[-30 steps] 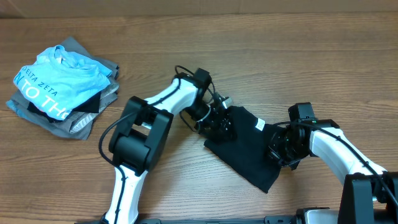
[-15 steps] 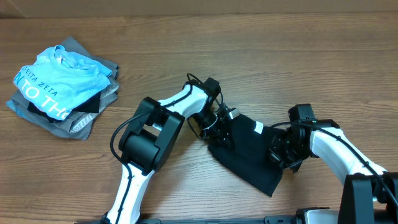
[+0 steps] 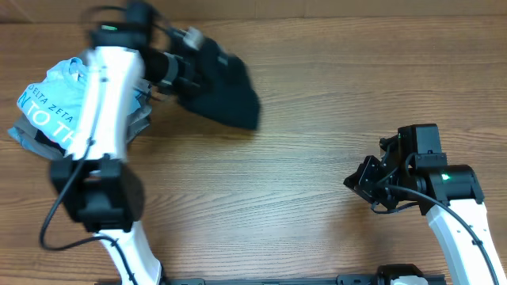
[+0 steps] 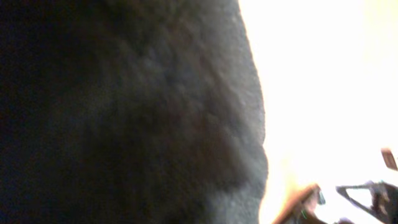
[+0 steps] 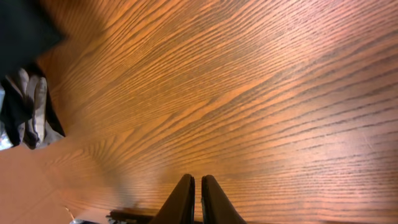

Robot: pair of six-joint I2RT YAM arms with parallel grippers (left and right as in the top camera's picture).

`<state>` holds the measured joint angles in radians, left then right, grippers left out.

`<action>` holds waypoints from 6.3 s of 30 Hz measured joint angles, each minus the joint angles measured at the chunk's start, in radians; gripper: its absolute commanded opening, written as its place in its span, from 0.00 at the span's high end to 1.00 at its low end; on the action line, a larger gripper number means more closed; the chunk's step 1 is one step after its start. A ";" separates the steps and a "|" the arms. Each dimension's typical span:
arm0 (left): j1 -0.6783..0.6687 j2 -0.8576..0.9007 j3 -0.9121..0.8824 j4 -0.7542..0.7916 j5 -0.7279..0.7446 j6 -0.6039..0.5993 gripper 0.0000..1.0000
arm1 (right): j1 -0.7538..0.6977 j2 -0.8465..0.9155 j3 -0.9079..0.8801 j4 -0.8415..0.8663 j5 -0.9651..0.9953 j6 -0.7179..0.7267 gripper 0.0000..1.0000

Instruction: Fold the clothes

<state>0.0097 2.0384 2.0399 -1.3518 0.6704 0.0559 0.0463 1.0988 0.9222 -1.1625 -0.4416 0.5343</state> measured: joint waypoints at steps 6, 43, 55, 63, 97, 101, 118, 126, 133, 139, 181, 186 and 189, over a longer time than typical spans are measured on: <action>0.256 -0.007 0.050 0.037 -0.088 0.007 0.96 | 0.000 -0.004 0.000 -0.010 0.000 -0.001 0.91; 0.620 -0.188 0.220 -0.036 -0.266 0.029 0.96 | 0.000 -0.004 0.000 -0.033 0.016 -0.034 0.85; 0.556 0.109 -0.063 0.164 -0.400 -0.043 0.96 | 0.000 -0.004 0.000 -0.046 0.024 -0.034 0.85; 0.660 0.131 -0.066 0.144 -0.222 -0.089 0.79 | 0.000 -0.004 0.000 -0.026 0.023 -0.034 0.84; 0.369 -0.872 -0.069 -0.194 -0.268 0.105 0.00 | 0.000 -0.198 0.555 -0.035 0.026 -0.262 0.00; 0.369 -0.866 -0.069 -0.194 -0.272 0.105 0.00 | 0.000 -0.198 0.555 -0.037 0.021 -0.262 0.00; 0.369 -0.836 -0.070 -0.195 -0.278 0.104 0.00 | 0.000 -0.382 0.391 0.280 0.053 -0.653 0.00; 0.369 -0.834 -0.071 -0.194 -0.282 0.105 0.00 | -0.002 -0.721 -0.142 0.520 0.053 -0.788 0.00; 0.369 -0.833 -0.071 -0.195 -0.283 0.104 0.00 | -0.053 -0.911 -0.515 0.633 0.029 -0.804 0.00; 0.369 -0.833 -0.071 -0.195 -0.283 0.105 0.00 | -0.056 -1.060 -0.682 0.732 -0.013 -0.807 0.00; -0.010 -1.131 -0.270 0.154 -0.502 0.105 0.00 | -0.059 -1.084 -0.828 0.892 -0.130 -0.808 0.00; -0.011 -1.334 -0.617 0.441 -0.510 0.105 0.00 | -0.059 -1.084 -0.831 0.890 -0.131 -0.808 0.00; -0.019 -1.440 -0.839 0.581 -0.511 0.105 0.00 | -0.059 -1.084 -0.832 0.891 -0.131 -0.808 0.00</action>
<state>-0.0093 0.5980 1.2011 -0.7712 0.1596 0.1608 -0.0124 0.0147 0.0902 -0.2718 -0.5728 -0.2737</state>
